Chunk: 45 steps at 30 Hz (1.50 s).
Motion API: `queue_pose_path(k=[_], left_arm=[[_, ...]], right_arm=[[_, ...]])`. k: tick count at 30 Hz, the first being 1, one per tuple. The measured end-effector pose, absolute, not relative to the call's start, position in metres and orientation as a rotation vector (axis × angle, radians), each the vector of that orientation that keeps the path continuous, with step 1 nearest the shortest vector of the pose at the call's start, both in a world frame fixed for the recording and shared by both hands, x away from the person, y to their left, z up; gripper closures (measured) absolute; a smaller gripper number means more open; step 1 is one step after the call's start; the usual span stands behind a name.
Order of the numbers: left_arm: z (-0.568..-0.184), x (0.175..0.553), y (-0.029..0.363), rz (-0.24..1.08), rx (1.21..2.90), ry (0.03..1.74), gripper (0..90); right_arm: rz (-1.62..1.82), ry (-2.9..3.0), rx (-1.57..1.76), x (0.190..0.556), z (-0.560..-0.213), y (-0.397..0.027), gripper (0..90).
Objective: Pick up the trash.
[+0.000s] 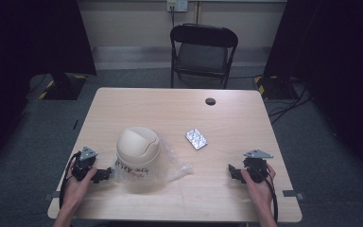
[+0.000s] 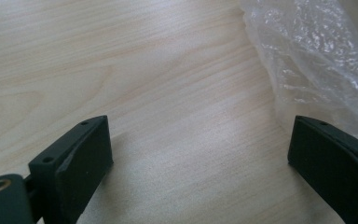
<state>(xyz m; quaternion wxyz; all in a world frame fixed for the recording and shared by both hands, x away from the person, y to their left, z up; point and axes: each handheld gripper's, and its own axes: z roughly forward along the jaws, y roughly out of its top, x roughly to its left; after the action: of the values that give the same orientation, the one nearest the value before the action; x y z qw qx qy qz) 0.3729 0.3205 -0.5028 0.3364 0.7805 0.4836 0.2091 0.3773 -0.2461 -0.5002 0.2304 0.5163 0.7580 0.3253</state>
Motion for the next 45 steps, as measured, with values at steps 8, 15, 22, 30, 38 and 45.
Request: queue_pose_path(k=[8,15,22,30,38,45], left_arm=[[-0.503,0.374,0.321,0.538,2.041,1.262,4.6],[-0.503,0.374,0.321,0.537,2.043,1.259,4.4],[-0.503,0.375,0.321,0.539,2.044,1.260,3.7],[-0.503,0.375,0.321,0.537,2.042,1.261,3.7],[-0.503,0.375,0.320,0.535,2.041,1.262,3.7],[-0.503,0.375,0.320,0.535,2.041,1.262,3.7]], right_arm=[[0.899,2.077,1.418,0.375,-0.500,-0.245,13.7],[0.934,2.106,1.419,0.374,-0.496,-0.247,16.5],[0.992,2.141,1.395,0.374,-0.488,-0.243,19.3],[1.047,2.190,1.346,0.380,-0.472,-0.228,20.5],[1.125,2.246,1.278,0.392,-0.466,-0.203,16.8],[1.155,2.245,1.228,0.400,-0.454,-0.182,16.8]])
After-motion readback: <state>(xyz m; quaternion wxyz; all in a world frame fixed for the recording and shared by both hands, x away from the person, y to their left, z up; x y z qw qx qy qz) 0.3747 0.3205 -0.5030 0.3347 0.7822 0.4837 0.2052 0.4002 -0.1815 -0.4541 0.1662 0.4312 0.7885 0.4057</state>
